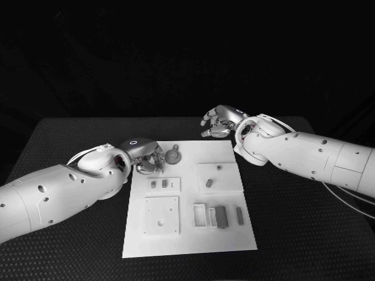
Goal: Assemble the parts on the task board
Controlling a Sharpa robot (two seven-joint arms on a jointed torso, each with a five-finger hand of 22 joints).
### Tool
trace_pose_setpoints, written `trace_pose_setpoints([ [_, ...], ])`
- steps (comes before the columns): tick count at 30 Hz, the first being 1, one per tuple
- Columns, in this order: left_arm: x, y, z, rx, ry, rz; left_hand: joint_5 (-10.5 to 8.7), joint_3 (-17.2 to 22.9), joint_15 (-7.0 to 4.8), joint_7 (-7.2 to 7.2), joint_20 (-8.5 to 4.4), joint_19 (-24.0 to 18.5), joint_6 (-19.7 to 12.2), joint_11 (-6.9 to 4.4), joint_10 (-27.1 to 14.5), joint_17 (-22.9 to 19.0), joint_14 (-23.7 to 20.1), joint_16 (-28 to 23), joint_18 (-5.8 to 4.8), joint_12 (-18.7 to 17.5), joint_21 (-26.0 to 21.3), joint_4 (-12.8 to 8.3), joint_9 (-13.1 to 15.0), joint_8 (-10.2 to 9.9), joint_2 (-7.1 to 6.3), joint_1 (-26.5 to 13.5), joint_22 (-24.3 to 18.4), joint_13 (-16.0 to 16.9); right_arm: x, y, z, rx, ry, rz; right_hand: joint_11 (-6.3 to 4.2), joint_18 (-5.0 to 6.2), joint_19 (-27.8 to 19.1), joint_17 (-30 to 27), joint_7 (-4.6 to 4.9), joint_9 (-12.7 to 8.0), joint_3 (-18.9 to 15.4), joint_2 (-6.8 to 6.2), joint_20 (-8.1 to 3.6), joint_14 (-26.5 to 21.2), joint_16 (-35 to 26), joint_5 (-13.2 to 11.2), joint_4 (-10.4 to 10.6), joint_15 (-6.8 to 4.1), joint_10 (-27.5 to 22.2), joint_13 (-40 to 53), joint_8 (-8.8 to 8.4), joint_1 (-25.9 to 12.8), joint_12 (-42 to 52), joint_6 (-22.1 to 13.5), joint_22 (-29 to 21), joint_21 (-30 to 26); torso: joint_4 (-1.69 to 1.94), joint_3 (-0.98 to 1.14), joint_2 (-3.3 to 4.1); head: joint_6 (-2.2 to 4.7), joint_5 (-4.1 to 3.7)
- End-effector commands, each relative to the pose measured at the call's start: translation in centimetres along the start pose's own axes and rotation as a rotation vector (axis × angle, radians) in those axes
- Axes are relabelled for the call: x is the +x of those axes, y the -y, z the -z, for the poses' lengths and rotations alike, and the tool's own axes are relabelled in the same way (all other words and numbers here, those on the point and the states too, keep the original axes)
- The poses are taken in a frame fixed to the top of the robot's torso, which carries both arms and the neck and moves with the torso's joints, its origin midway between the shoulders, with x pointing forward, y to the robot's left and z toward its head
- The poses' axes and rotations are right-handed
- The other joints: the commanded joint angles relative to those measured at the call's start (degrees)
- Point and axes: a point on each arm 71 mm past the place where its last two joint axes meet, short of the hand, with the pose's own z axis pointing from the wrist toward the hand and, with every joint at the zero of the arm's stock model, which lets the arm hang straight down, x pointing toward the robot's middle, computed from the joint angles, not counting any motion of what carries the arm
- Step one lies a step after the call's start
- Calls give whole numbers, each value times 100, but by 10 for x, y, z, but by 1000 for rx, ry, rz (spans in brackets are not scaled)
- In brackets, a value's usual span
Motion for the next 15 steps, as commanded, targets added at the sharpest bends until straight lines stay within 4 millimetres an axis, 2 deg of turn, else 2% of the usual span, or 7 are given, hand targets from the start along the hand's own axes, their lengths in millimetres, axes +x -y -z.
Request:
trace_pose_setpoints([
  [1,3,2,-1,4,-32,-4,26,43,-2,-5,5,40,50,8,35,8,44,10,566,-21,27,-5,9,23,52,-27,121,9,1,-1,0,-10,-6,3,10,178,18,9,72,-8,13,-10,-40,-21,-20,18,32,8,-24,-10,-36,-44,40,-33,106,-38,-4,4,3,-4,0],
  [15,7,2,0,5,-54,-10,26,47,-4,-6,3,39,50,6,43,10,46,8,564,-26,31,-5,7,27,54,-32,124,14,0,0,0,-8,-6,3,10,178,18,10,72,-8,14,-10,-41,-21,-20,18,33,7,-24,-11,-36,-44,41,-34,106,-39,-5,9,3,-8,6],
])
